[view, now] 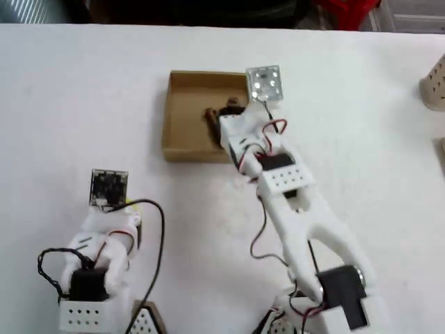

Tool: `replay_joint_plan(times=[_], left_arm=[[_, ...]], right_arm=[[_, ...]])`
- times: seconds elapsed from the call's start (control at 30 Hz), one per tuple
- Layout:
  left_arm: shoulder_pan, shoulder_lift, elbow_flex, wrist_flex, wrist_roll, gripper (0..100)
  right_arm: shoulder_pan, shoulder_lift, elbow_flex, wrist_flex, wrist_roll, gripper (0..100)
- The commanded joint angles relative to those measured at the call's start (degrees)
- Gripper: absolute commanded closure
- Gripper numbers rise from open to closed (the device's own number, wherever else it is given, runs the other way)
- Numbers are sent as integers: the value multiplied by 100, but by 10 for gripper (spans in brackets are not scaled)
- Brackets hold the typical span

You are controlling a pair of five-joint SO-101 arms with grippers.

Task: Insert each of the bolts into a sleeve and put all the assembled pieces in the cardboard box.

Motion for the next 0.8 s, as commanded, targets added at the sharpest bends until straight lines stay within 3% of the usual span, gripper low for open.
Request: replay_joint_plan(times=[0.0,0.3,0.5,0.77], left_arm=[[66,-84,123,-352,-53,979],[75,-84,246,-527,-53,979],[286,-84,290,-501,-53,979],[321,-84,290,-501,-53,979]], right_arm=[[136,760,-1653,954,70,981],[347,2765,-4202,2554,1468,981],[347,3635,-5090,2993,2084,978],[338,3837,-5257,3169,2084,812]])
